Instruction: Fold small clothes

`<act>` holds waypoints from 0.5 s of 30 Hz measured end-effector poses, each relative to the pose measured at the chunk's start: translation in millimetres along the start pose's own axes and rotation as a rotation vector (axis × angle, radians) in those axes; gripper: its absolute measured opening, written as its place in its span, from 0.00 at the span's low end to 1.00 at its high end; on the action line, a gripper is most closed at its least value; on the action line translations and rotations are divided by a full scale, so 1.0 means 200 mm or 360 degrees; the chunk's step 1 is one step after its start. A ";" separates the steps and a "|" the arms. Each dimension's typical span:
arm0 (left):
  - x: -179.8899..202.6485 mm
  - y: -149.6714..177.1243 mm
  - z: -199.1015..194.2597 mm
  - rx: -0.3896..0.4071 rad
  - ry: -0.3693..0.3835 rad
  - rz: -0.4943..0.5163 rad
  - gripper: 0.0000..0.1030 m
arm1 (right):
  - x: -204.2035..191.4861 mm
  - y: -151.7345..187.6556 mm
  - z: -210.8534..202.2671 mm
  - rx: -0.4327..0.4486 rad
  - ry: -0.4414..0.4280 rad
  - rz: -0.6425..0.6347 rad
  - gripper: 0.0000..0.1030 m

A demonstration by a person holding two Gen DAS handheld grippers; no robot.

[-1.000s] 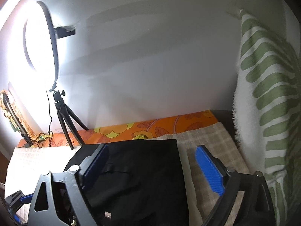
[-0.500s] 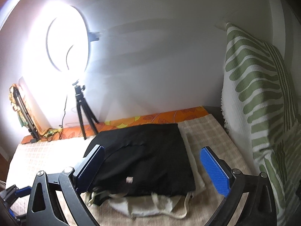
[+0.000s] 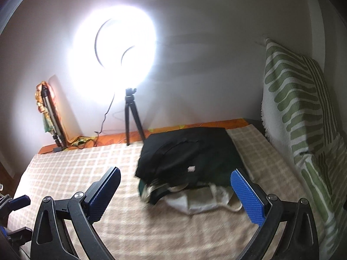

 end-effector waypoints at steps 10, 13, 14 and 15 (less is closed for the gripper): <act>-0.06 0.17 -0.12 -0.0009 -0.0126 0.0067 0.86 | -0.16 0.25 -0.14 0.0028 0.0053 0.0078 1.00; -0.09 0.22 -0.12 -0.0021 -0.0158 0.0088 0.87 | -0.18 0.33 -0.16 0.0029 0.0091 0.0094 1.00; -0.09 0.23 -0.12 -0.0015 -0.0178 0.0100 0.90 | -0.18 0.35 -0.16 0.0031 0.0099 0.0095 1.00; -0.10 0.24 -0.12 -0.0007 -0.0196 0.0111 0.92 | -0.19 0.37 -0.16 0.0036 0.0113 0.0093 1.00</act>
Point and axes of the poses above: each gripper's, at about its wrist camera, not at the fingertips, and z roughly the way its jaws point, x to its right, y to its underside, the point moved 6 cm from there along z, roughly the way its jaws point, and after that the axes turned 2 degrees about y, right-handed, at the moved point
